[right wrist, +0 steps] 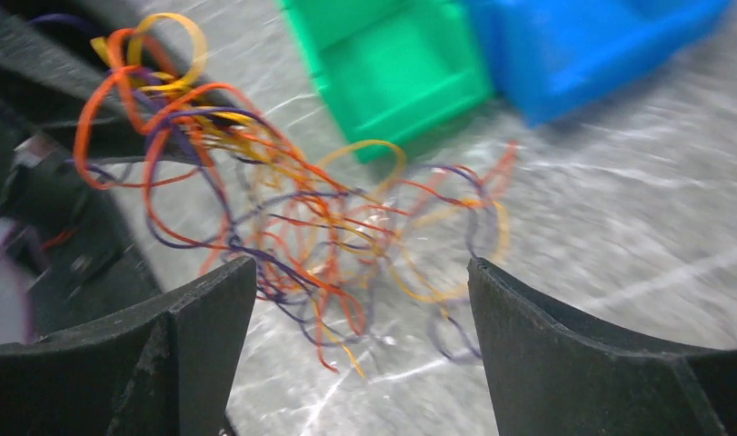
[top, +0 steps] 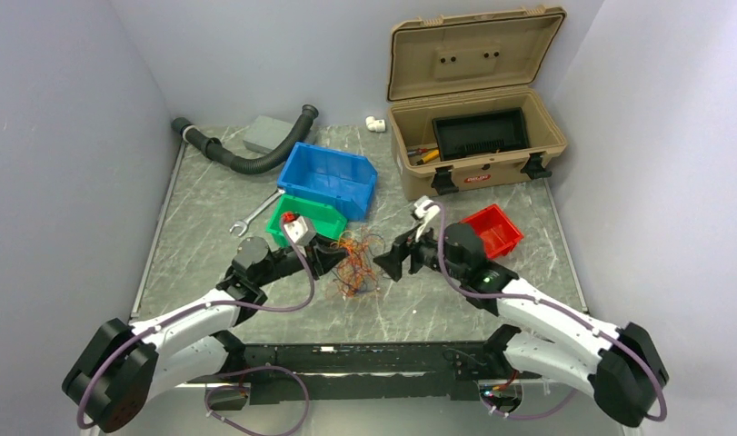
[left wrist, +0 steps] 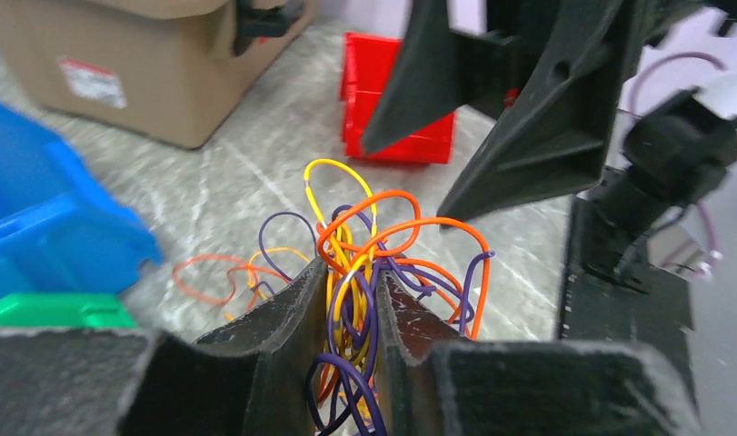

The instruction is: Untangle the cables

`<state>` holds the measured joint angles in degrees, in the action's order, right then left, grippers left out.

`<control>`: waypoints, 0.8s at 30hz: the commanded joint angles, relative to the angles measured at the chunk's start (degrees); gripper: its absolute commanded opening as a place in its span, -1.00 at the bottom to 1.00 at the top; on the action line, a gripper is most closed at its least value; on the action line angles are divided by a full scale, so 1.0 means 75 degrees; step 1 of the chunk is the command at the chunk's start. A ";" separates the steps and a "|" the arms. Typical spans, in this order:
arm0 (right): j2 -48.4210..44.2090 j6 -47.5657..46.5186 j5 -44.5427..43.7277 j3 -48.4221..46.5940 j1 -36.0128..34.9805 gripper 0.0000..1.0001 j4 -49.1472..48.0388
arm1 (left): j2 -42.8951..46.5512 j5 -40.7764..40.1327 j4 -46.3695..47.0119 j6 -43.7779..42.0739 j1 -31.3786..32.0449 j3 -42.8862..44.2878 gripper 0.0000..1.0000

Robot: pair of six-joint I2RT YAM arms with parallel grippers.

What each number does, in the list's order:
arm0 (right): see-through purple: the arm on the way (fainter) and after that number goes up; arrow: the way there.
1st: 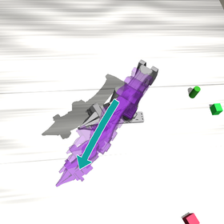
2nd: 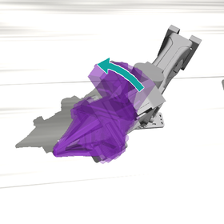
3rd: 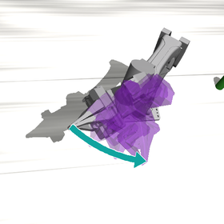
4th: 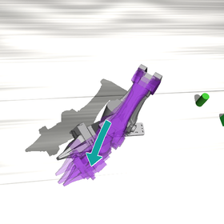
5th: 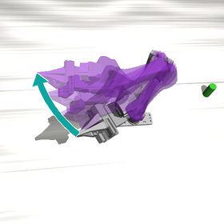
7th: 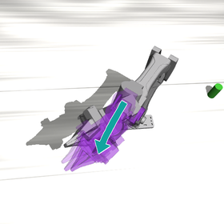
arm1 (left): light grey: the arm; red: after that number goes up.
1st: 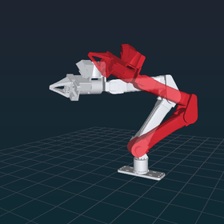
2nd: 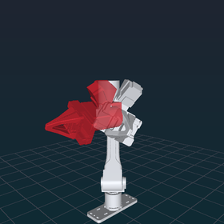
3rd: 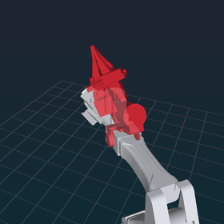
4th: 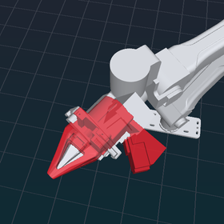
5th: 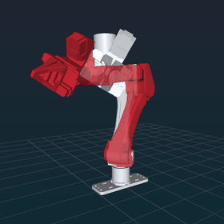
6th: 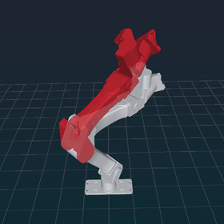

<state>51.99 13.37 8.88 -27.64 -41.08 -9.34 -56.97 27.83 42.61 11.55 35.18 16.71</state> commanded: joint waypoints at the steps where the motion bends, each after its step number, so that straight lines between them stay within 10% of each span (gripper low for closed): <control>1: 0.0585 -0.0566 0.2677 -0.0679 -0.0251 0.76 -0.1053 | -0.0287 0.1816 0.1627 0.0371 -0.0001 -0.0041 -0.42; 10: 0.1462 -0.0473 0.3452 -0.0756 -0.0468 0.57 -0.1856 | -0.0806 0.2586 0.2398 0.0839 0.0009 0.0066 -0.38; 15: 0.1568 -0.0327 0.3070 -0.0648 -0.0499 -0.77 -0.2077 | -0.0864 0.2386 0.2222 0.0881 0.0007 0.0121 -0.42; 24: -0.0170 -0.0062 0.0063 0.0065 -0.0482 -1.00 -0.1450 | -0.0243 0.0399 0.0175 0.0252 0.0020 0.0260 0.76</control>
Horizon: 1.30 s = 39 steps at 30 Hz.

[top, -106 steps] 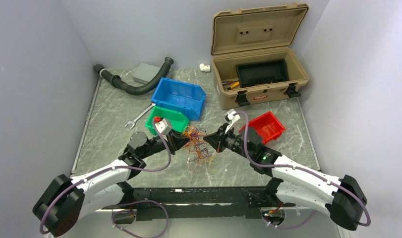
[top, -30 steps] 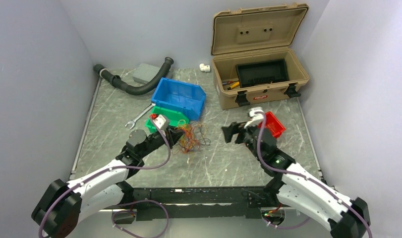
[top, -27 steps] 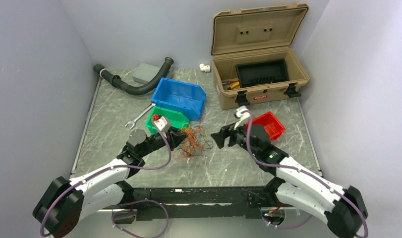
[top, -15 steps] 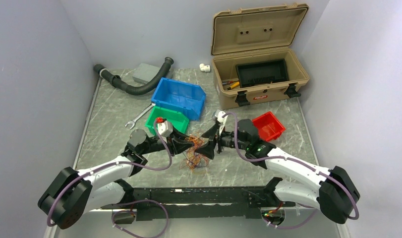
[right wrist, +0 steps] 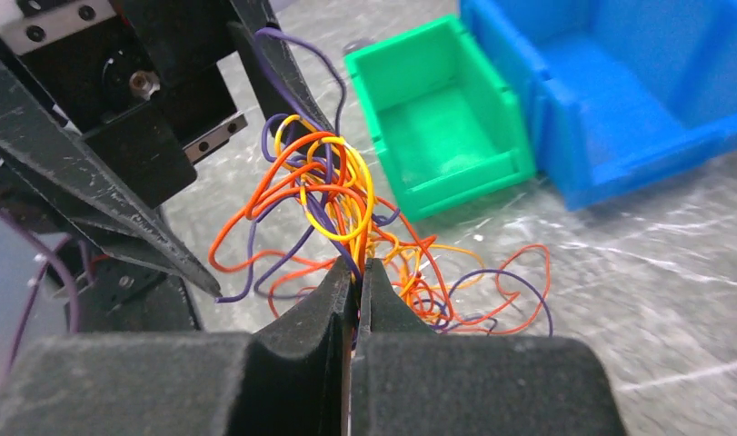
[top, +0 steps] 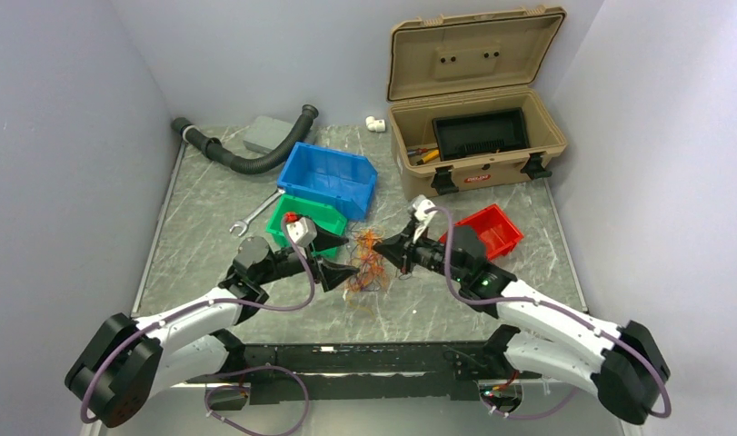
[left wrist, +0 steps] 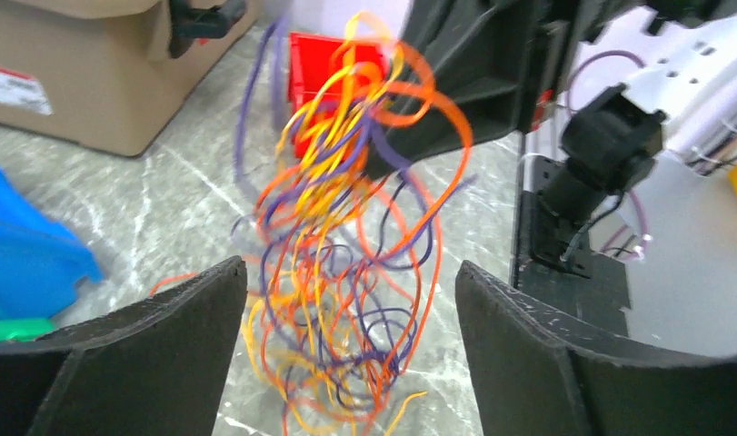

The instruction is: Untangle the cables

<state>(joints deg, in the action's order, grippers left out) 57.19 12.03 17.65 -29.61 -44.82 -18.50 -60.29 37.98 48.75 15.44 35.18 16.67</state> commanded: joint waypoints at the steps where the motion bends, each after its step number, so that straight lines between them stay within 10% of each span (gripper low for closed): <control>1: -0.1044 0.0159 -0.0998 0.0397 0.0012 -1.00 -0.0313 | 0.0106 -0.1147 -0.0766 -0.0246 0.0020 0.0314 0.83; 25: 0.0031 0.1768 0.0000 -0.0387 -0.0027 -1.00 -0.0911 | -0.0791 0.0043 0.0986 0.0353 0.0049 0.0208 0.91; 27: 0.0188 0.1864 0.0025 -0.0411 -0.0036 -1.00 -0.1024 | -0.0875 0.0149 0.1019 0.0399 0.0063 0.0260 0.68; 32: 0.0099 0.1741 -0.0484 -0.0543 -0.0065 -1.00 -0.0605 | -0.0449 -0.0626 -0.0062 0.0003 0.0066 0.0394 -0.98; 39: -0.0853 0.2544 -0.6167 -0.0707 -0.0037 -0.92 0.2654 | 0.0550 -0.2650 -0.0902 -0.0306 0.0064 0.0031 -1.00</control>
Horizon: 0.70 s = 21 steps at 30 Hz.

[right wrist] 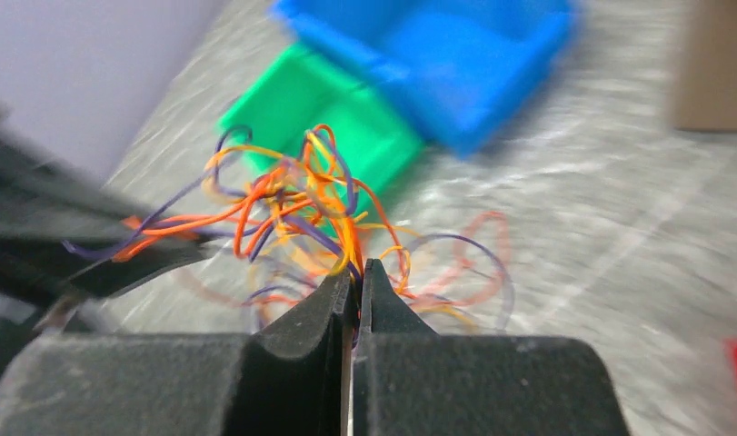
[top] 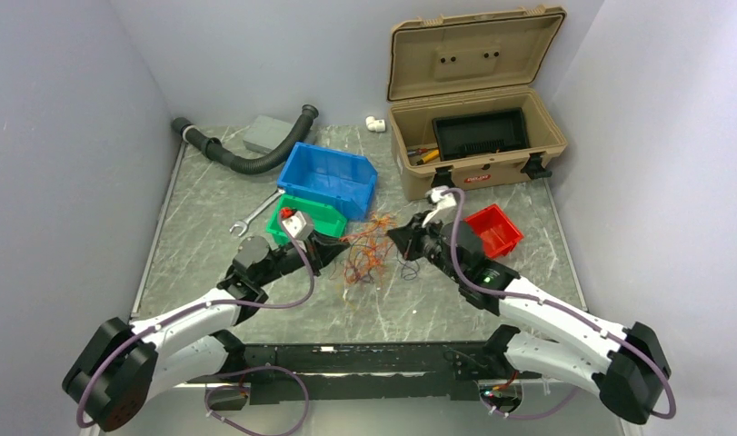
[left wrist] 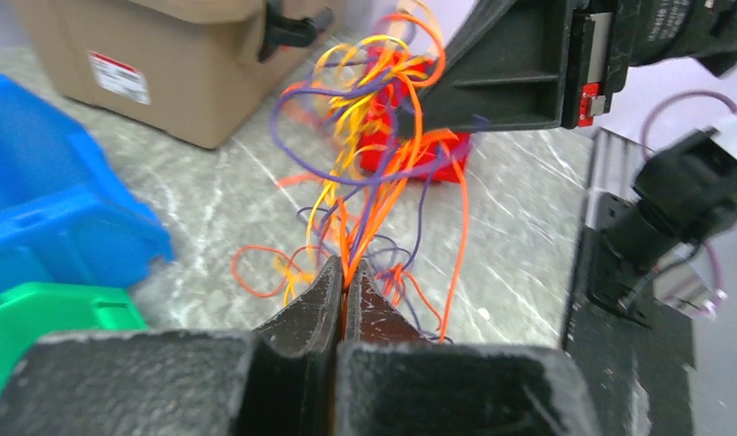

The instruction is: Untangle the cables

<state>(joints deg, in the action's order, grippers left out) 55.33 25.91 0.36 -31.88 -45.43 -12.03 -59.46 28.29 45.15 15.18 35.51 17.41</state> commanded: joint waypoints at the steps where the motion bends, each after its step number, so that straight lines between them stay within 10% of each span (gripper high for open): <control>1: -0.0748 0.0922 -0.4562 -0.0405 0.0066 -0.93 0.2197 | 0.0488 -0.1688 -0.0604 -0.0270 0.0013 -0.0044 -1.00; 8: -0.2090 0.3533 -0.7898 -0.0275 0.0092 -0.51 0.5088 | 0.0831 -0.3105 -0.1296 -0.0335 0.0022 -0.0037 -1.00; 11: -0.2525 0.4573 -0.8621 -0.0226 0.0105 0.38 0.6139 | 0.0941 -0.3256 -0.1390 -0.0413 0.0023 -0.0081 -1.00; 16: -0.2964 -0.0184 -0.5178 0.0351 0.0111 0.72 0.2634 | 0.0609 -0.1386 -0.0526 -0.0825 0.0023 -0.0130 -1.00; 21: -0.2403 -0.1047 -0.2274 0.0449 0.0115 0.83 0.1651 | 0.0105 -0.0444 -0.0238 -0.0672 0.0020 0.0076 -0.96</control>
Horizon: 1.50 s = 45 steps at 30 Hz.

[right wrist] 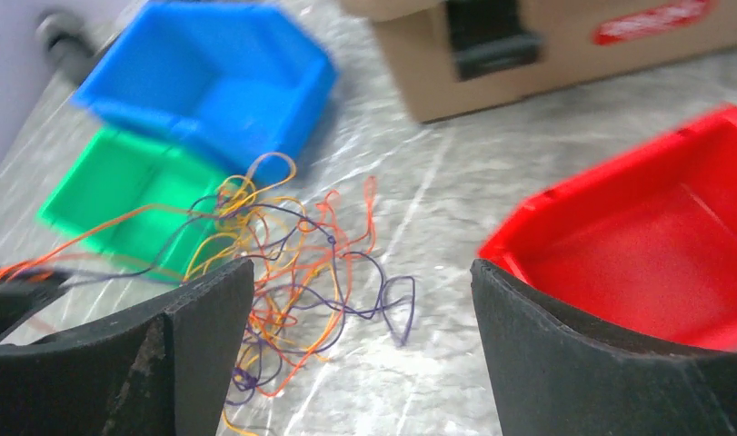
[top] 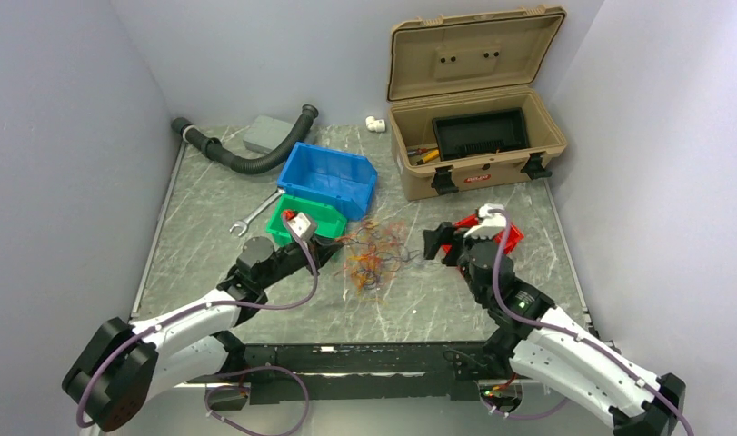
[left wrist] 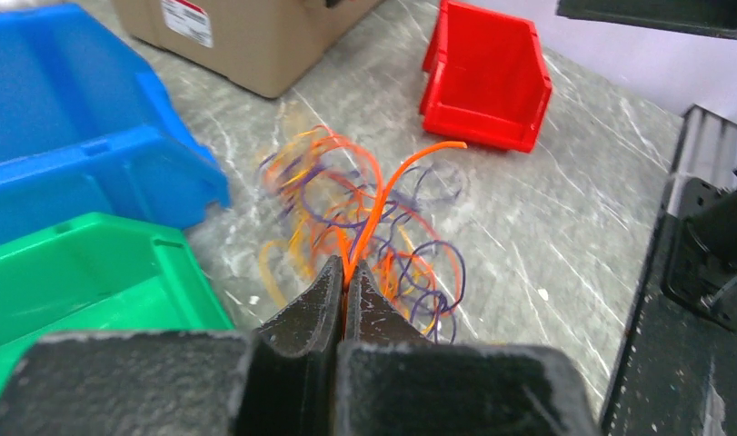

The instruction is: Untangle the cables

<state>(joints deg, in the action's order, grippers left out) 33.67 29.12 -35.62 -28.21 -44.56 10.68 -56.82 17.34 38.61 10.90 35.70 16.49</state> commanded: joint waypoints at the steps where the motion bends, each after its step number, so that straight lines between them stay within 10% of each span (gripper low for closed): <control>1: 0.0804 -0.1504 0.2697 -0.0136 -0.0001 0.84 -0.1377 | -0.0297 0.1030 0.0603 -0.0094 -0.0006 0.0225 -0.96; 21: 0.4570 0.0638 0.6478 0.0455 -0.0278 0.60 -0.4435 | -0.0411 0.0335 -0.0114 -0.0151 -0.0009 0.0472 -0.98; 26: 0.5532 0.0438 0.5403 -0.0291 -0.0620 0.30 -0.3593 | -0.0444 0.0415 -0.0107 -0.0116 -0.0006 0.0505 -0.98; 31: 0.5470 0.0915 0.3546 -0.0489 -0.0603 -0.98 -0.2481 | -0.0240 -0.0042 -0.0318 -0.0191 -0.0013 0.0459 -1.00; 37: 0.3344 0.2348 -0.0771 -0.0542 -0.0134 -1.00 0.0914 | 0.0511 -0.1262 -0.0449 0.0026 -0.0003 0.0107 -1.00; 45: 0.0218 0.2044 -0.2174 -0.0712 0.1829 -1.00 0.2518 | 0.1401 -0.2904 -0.0997 0.0019 -0.0004 -0.0139 -1.00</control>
<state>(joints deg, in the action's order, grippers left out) 42.44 44.23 -41.08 -30.72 -34.46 20.91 -49.39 5.10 33.15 10.63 35.73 15.92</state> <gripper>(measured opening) 0.010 0.024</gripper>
